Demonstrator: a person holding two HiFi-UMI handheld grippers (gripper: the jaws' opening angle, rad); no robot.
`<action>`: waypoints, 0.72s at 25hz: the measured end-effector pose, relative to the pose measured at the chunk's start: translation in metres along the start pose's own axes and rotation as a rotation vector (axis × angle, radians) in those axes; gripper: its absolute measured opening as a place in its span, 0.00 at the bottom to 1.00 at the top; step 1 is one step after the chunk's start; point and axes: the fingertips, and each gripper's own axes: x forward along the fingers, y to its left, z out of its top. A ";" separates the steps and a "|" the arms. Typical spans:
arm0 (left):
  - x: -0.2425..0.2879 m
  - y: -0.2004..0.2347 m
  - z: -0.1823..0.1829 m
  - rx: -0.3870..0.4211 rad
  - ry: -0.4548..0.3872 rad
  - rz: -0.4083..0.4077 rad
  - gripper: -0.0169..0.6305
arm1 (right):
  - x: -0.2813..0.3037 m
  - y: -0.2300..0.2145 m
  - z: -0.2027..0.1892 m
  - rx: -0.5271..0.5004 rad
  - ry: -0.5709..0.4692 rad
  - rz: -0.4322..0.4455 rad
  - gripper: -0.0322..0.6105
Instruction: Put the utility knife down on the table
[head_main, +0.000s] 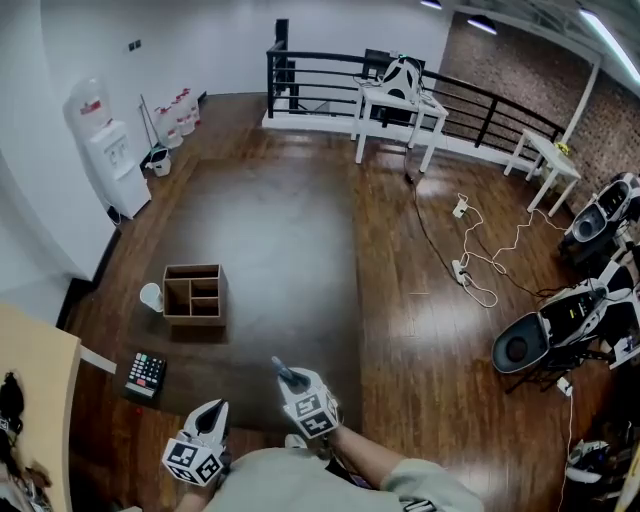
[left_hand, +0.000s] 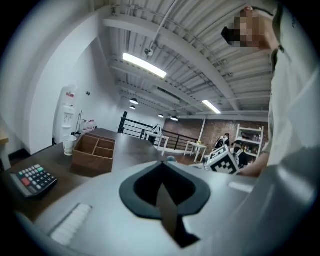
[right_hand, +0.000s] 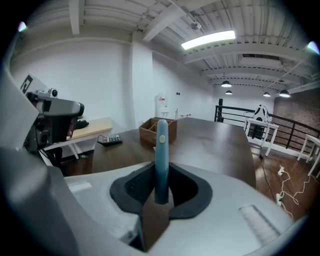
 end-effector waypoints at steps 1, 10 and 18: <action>0.006 0.004 -0.004 -0.008 0.020 0.000 0.03 | 0.010 -0.004 -0.009 -0.005 0.031 -0.003 0.17; 0.030 0.031 -0.023 -0.032 0.115 0.007 0.03 | 0.072 -0.025 -0.064 -0.056 0.199 -0.036 0.17; 0.030 0.042 -0.016 -0.046 0.107 0.009 0.03 | 0.085 -0.019 -0.090 -0.096 0.288 -0.038 0.17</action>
